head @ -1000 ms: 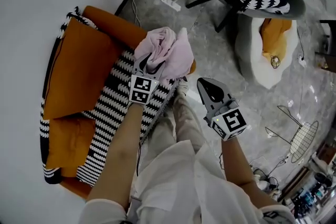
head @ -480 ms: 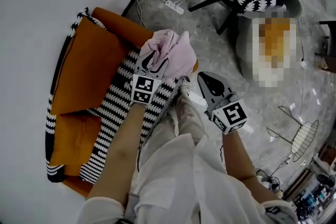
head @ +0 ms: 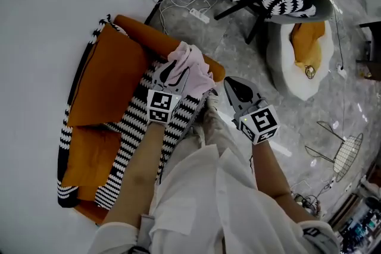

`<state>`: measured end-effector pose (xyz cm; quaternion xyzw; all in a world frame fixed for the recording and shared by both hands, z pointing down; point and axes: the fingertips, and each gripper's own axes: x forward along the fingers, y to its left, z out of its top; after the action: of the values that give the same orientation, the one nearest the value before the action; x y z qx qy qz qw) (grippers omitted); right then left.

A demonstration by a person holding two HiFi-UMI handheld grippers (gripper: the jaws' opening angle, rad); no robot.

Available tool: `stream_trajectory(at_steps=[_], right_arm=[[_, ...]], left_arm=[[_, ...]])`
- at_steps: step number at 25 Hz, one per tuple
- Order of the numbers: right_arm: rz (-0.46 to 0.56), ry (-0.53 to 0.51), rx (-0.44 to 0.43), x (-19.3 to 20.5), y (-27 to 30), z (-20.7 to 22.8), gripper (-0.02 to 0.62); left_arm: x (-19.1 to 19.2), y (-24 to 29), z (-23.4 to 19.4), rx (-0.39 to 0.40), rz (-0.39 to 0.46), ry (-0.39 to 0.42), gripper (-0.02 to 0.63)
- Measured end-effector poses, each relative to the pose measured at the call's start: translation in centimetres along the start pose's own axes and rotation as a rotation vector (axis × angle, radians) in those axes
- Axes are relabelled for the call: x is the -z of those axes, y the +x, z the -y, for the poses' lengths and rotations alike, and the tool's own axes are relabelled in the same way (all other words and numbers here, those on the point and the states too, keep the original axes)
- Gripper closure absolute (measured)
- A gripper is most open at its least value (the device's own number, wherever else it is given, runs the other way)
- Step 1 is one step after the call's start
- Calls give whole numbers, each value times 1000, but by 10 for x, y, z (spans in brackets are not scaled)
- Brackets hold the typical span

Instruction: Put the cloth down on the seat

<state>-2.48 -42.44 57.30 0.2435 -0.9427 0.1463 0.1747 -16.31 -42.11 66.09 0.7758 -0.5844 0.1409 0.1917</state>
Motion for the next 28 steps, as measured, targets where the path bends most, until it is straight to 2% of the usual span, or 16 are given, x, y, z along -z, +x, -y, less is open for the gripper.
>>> stream_trajectory(at_steps=[7,22,28], right_arm=[[19,-23,-9,-17,-15,-17,584],[52,-79,-17,-36,-47,-42,584],[80,-105,-14,-49,-57,-54,584]], left_arm=[[-31,-39,6,-30,54,-6,430],[-56,-90,32,-52,118,-11,443],[-81,-126,37,-75,205,-34,457]])
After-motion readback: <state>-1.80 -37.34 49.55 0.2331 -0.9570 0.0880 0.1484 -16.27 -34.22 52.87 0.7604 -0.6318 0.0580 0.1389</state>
